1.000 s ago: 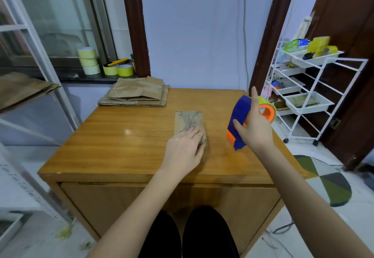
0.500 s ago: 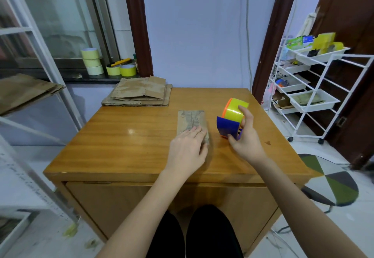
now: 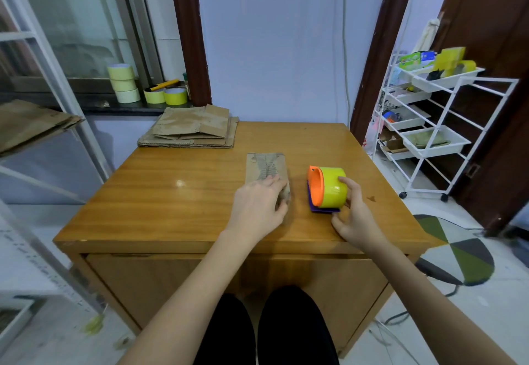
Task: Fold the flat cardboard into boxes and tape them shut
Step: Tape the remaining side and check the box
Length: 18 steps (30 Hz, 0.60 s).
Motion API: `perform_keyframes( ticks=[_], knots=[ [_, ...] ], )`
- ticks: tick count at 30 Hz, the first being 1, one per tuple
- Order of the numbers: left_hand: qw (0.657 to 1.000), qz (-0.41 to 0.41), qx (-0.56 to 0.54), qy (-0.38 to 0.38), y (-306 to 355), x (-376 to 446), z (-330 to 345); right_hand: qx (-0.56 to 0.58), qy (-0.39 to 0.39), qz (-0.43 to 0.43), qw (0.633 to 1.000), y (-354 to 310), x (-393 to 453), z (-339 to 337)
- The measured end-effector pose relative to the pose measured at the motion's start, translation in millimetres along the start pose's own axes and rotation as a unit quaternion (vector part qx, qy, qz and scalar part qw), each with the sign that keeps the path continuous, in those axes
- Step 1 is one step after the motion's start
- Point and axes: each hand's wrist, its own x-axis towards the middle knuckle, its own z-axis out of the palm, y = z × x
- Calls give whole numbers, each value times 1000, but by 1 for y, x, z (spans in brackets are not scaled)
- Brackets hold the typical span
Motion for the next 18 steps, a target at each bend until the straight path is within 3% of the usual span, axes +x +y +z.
perform_keyframes(
  ticks=[2,5,8,10,14,16,18],
  knots=[
    [1000,3,8,-5,1,-2,0,-37,10,-9,999,-4,-2,-3],
    [999,29,17,2,3,-4,2,-168,120,-82,975,-16,-2,-5],
    [999,44,9,-2,-3,-1,2,-189,186,-146,953,-39,-2,-5],
    [999,35,-12,-33,-7,1,-1,-129,166,-150,966,-57,-2,1],
    [995,32,-78,-60,-14,-5,-2,78,33,-44,995,-86,-8,18],
    [983,1,-184,-24,-17,-12,0,162,-28,4,986,-93,-12,28],
    [936,-97,-339,-13,-19,-19,-2,214,-49,35,975,-96,-12,39]
  ],
)
